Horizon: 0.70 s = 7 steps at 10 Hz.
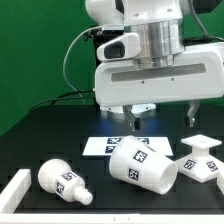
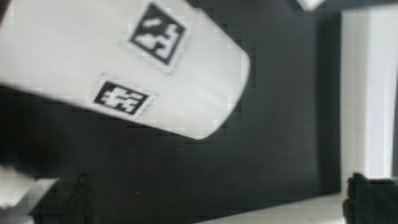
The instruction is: Assemble lamp
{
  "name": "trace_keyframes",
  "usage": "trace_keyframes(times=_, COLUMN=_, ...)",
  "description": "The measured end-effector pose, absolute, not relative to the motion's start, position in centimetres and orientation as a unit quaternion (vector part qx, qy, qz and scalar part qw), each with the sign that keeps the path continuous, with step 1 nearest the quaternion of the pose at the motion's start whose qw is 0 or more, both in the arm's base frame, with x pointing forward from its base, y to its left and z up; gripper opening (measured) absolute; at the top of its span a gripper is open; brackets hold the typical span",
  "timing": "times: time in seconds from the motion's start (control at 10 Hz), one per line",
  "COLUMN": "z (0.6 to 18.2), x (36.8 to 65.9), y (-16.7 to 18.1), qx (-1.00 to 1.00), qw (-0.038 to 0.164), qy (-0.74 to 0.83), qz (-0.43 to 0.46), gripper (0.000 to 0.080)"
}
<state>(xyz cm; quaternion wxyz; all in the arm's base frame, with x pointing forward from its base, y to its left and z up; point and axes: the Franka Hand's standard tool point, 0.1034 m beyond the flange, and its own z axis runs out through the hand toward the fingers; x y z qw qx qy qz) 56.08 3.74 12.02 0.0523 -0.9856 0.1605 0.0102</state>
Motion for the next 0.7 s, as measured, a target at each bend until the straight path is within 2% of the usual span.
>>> trace_keyframes(times=0.2, z=11.0, x=56.3, y=2.9, qx=-0.972, qw=0.065, qy=0.226, qz=-0.009, gripper=0.0700)
trace_keyframes(times=0.5, z=11.0, x=56.2, y=3.2, qx=-0.972, qw=0.065, qy=0.228, qz=-0.006, gripper=0.0700)
trace_keyframes(times=0.6, z=10.8, x=55.8, y=3.1, qx=-0.969, qw=0.061, qy=0.237, qz=0.016, gripper=0.0700)
trace_keyframes(times=0.7, z=10.6, x=55.4, y=2.5, qx=-0.963, qw=0.048, qy=0.256, qz=0.068, gripper=0.0700)
